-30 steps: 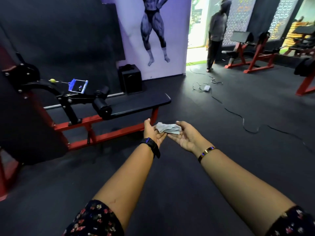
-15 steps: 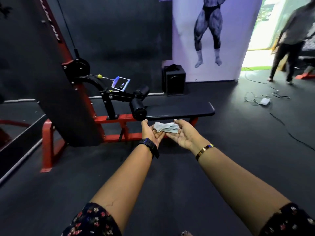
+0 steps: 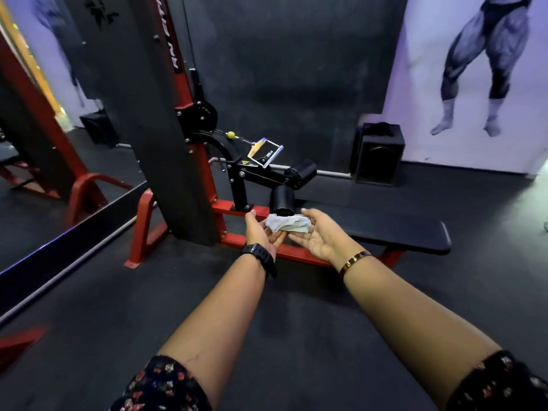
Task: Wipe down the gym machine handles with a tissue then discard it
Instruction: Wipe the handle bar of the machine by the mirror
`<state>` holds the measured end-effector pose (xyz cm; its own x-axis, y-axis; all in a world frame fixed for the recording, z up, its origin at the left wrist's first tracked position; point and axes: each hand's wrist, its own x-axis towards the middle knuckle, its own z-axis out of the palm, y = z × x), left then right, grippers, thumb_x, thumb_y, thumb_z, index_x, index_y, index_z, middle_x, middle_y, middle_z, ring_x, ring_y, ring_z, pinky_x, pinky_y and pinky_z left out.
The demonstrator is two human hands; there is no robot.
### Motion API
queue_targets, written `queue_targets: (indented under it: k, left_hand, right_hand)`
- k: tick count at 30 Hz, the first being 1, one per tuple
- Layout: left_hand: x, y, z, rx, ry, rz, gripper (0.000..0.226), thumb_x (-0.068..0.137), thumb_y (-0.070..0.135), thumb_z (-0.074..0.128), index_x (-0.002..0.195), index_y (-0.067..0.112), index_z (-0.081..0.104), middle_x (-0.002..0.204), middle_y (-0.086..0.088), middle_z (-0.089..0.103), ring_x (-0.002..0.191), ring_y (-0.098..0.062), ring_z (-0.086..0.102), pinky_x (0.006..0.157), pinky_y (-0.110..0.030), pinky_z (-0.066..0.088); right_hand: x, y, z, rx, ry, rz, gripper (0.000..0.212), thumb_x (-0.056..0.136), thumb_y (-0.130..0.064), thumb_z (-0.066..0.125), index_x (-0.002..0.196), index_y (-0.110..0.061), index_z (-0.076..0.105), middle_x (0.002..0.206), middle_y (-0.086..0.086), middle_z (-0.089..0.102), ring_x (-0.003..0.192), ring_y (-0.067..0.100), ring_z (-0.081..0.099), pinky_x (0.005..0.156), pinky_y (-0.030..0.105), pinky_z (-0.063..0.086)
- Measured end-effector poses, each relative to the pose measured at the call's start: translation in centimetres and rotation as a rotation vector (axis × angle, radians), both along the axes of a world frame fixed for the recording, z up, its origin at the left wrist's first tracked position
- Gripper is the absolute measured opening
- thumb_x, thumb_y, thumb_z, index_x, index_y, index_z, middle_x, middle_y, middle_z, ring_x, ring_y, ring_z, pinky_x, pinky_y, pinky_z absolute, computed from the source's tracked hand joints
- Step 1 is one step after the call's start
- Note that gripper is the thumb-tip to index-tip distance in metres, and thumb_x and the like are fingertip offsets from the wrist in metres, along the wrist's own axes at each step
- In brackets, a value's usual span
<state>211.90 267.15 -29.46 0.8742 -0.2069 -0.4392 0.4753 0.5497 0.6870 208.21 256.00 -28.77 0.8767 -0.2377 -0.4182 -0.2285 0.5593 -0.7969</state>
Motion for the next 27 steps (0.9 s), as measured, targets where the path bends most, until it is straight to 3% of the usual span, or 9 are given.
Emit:
queue_targets:
  k: [5, 9, 16, 18, 23, 27]
  left_hand:
    - [3.3, 1.5, -0.1, 0.018, 0.002, 0.100, 0.044, 0.098, 0.047, 0.039, 0.089, 0.008, 0.058, 0.088, -0.010, 0.063, 0.077, -0.021, 0.062, 0.068, -0.028, 0.051]
    - [6.1, 4.5, -0.4, 0.025, 0.008, 0.209, 0.045, 0.098, 0.047, 0.038, 0.090, 0.008, 0.059, 0.089, -0.010, 0.064, 0.078, -0.021, 0.062, 0.067, -0.029, 0.051]
    - [9.8, 11.0, -1.2, 0.014, 0.002, 0.415, 0.046, 0.098, 0.046, 0.039, 0.100, 0.005, 0.060, 0.096, -0.012, 0.065, 0.082, -0.022, 0.063, 0.075, -0.030, 0.051]
    - [10.7, 13.0, -1.5, 0.012, -0.001, 0.474, 0.048, 0.097, 0.045, 0.039, 0.108, 0.003, 0.060, 0.103, -0.013, 0.066, 0.084, -0.023, 0.064, 0.076, -0.031, 0.052]
    - [13.7, 18.6, -1.7, -0.009, -0.017, 0.594, 0.045, 0.098, 0.044, 0.039, 0.104, 0.003, 0.059, 0.097, -0.012, 0.066, 0.083, -0.023, 0.066, 0.076, -0.031, 0.054]
    - [17.4, 24.5, -1.7, -0.024, -0.022, 0.695, 0.049, 0.098, 0.044, 0.041, 0.115, 0.002, 0.057, 0.098, -0.013, 0.067, 0.084, -0.024, 0.067, 0.071, -0.030, 0.054]
  right_hand:
    - [4.8, 0.9, -0.4, 0.002, 0.005, 0.120, 0.022, 0.096, -0.021, 0.050, 0.084, -0.006, 0.060, 0.064, 0.008, 0.070, 0.073, 0.022, 0.066, 0.079, 0.035, 0.053]
    - [8.8, 3.7, -0.6, -0.010, 0.016, 0.230, 0.024, 0.097, -0.021, 0.049, 0.083, -0.004, 0.058, 0.062, 0.008, 0.069, 0.060, 0.020, 0.068, 0.071, 0.032, 0.055]
    - [14.9, 10.6, -1.4, 0.009, 0.017, 0.421, 0.021, 0.097, -0.021, 0.049, 0.084, -0.008, 0.058, 0.062, 0.008, 0.069, 0.056, 0.017, 0.069, 0.063, 0.029, 0.058]
    - [16.3, 12.6, -1.4, 0.008, 0.018, 0.474, 0.020, 0.097, -0.021, 0.049, 0.084, -0.007, 0.058, 0.061, 0.008, 0.069, 0.060, 0.018, 0.069, 0.071, 0.033, 0.057]
    - [20.6, 18.5, -1.3, 0.032, 0.000, 0.598, 0.021, 0.098, -0.017, 0.047, 0.085, -0.005, 0.058, 0.063, 0.010, 0.070, 0.076, 0.023, 0.065, 0.081, 0.037, 0.053]
    - [25.1, 24.7, -1.3, 0.041, -0.001, 0.693, 0.018, 0.097, -0.018, 0.049, 0.096, -0.004, 0.059, 0.081, 0.014, 0.070, 0.079, 0.022, 0.068, 0.066, 0.032, 0.058]
